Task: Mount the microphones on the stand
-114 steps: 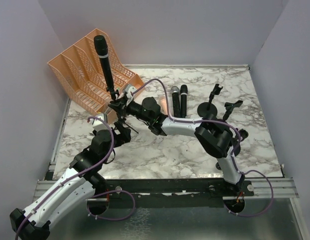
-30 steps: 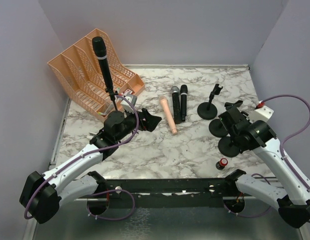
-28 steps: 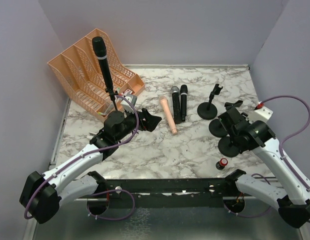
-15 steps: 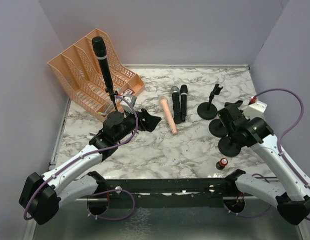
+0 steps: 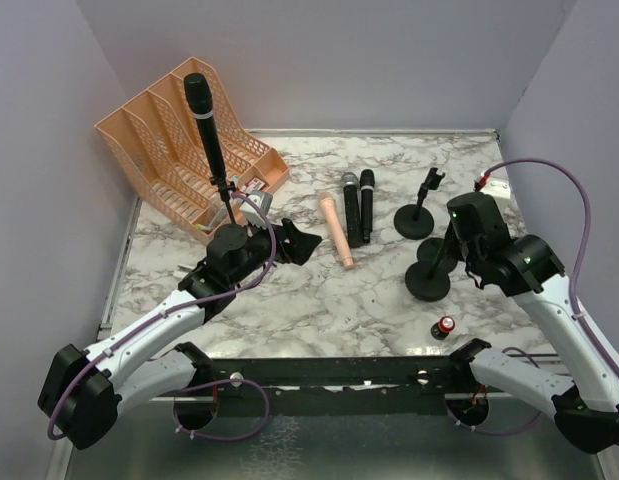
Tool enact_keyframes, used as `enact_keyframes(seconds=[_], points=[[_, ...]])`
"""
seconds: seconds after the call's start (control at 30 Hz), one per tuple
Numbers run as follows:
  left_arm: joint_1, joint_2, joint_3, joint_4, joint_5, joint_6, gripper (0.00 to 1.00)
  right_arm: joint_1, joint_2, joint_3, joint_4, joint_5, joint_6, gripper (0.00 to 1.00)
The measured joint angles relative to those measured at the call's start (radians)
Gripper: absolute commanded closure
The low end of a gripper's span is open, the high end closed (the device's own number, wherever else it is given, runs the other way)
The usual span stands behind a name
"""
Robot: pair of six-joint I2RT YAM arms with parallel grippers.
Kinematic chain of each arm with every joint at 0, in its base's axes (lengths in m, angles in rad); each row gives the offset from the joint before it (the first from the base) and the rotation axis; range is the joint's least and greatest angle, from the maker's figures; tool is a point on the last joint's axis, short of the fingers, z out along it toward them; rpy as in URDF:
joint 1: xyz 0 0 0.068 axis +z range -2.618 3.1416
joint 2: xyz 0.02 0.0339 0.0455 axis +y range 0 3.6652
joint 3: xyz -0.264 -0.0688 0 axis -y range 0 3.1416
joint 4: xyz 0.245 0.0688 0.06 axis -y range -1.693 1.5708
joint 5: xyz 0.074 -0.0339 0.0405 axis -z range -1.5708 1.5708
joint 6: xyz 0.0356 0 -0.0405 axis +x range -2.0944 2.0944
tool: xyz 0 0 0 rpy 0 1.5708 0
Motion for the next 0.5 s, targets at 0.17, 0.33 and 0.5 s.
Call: enact_keyframes(seconds=[0.17,0.33,0.5], points=[[0.0,0.0,0.0,0.0,-0.003,-0.002,0.09,0.0,-0.029,-0.015,0.109,-0.192,-0.134,0.67],[0.0,0.0,-0.009,0.0,-0.01,-0.003,0.09,0.0,-0.017,-0.015,0.202,-0.4,-0.229,0.65],[0.0,-0.002,-0.019,-0.002,-0.023,-0.007,0.09,0.0,0.014,-0.016,0.291,-0.633,-0.311,0.64]])
